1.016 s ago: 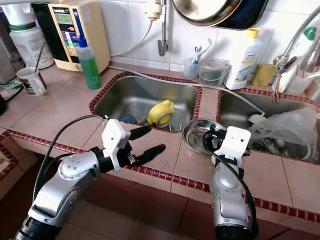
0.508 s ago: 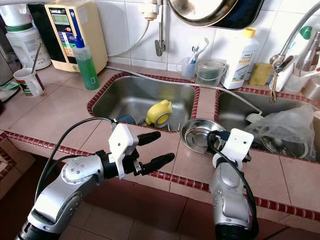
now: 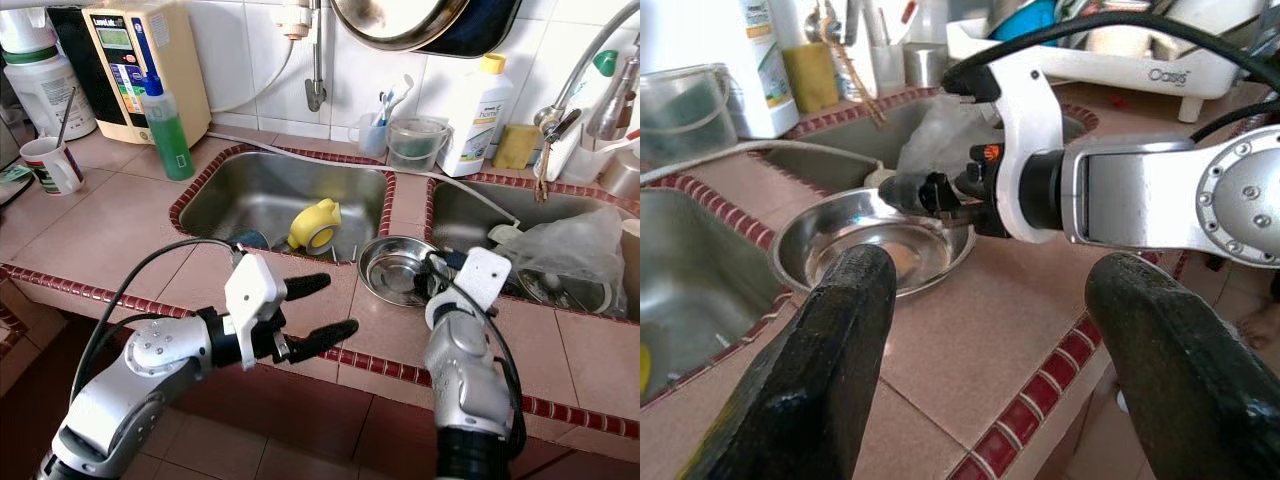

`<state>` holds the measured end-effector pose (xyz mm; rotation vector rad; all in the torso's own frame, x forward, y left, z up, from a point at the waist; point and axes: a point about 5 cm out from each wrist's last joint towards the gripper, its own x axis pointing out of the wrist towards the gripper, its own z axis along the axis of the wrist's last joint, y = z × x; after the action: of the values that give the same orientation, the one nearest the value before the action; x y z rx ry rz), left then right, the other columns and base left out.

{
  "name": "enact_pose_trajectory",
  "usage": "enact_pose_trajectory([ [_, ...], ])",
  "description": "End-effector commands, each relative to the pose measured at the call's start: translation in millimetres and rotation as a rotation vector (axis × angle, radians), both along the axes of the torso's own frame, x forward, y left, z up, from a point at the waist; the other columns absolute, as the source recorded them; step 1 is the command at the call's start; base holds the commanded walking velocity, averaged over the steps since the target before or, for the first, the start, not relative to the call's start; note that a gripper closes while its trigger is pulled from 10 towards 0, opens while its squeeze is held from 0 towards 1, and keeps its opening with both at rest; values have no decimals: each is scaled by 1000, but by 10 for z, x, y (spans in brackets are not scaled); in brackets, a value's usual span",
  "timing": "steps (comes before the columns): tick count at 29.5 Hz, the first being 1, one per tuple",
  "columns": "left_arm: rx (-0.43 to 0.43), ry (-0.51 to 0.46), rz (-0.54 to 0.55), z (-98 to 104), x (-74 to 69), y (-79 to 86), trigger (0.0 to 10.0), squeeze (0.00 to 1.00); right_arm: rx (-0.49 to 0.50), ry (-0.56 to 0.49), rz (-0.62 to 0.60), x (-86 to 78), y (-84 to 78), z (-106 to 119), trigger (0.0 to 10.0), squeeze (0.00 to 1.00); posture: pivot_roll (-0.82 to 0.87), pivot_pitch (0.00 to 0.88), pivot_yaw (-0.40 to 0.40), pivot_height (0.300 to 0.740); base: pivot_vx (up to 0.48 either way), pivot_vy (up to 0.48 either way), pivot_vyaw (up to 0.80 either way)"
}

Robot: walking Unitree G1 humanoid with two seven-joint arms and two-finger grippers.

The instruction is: Kitchen organization

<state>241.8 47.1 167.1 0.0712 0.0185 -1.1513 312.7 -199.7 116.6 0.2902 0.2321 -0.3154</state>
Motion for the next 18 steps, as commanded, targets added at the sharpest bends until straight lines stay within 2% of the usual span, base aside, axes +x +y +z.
enact_pose_trajectory([
  [1,4,-14,-5,39,-34,-10,10000,0,21,1,16,43,-9,47,10000,0,-2,0,10,740,0,0,0],
  [6,-2,-11,8,52,-42,-11,10000,0,58,18,47,111,-19,78,9843,0,9,0,2,740,0,0,0],
  [7,-3,-12,13,59,-45,-12,10000,0,69,24,54,127,-21,84,7255,0,13,0,-1,740,0,0,0],
  [9,-3,-13,15,62,-46,-12,10000,0,73,27,58,132,-20,85,7255,0,13,0,-1,740,0,0,0],
  [10,-4,-14,17,65,-47,-11,10000,0,83,37,58,135,-19,75,6706,0,16,0,-3,740,0,0,0],
  [11,-3,-10,22,69,-48,-9,10000,0,98,48,61,141,-16,65,7137,0,18,0,-6,740,0,0,0],
  [13,-3,-9,24,73,-51,-6,10000,0,114,63,65,138,-12,45,6431,0,21,0,-8,740,0,0,0],
  [15,-2,-8,25,76,-57,-5,10000,0,128,80,63,129,-12,10,6588,0,23,0,-9,740,0,0,0],
  [16,-2,-8,27,77,-57,-5,10000,0,128,93,64,123,-12,-14,4941,0,24,0,-10,740,0,0,0],
  [17,-2,-8,27,77,-57,-5,10000,0,128,93,64,123,-12,-14,4941,0,24,0,-10,740,0,0,0],
  [18,-2,-8,28,79,-57,-4,10000,0,136,102,64,117,-9,-36,4235,0,25,0,-11,740,0,0,0],
])
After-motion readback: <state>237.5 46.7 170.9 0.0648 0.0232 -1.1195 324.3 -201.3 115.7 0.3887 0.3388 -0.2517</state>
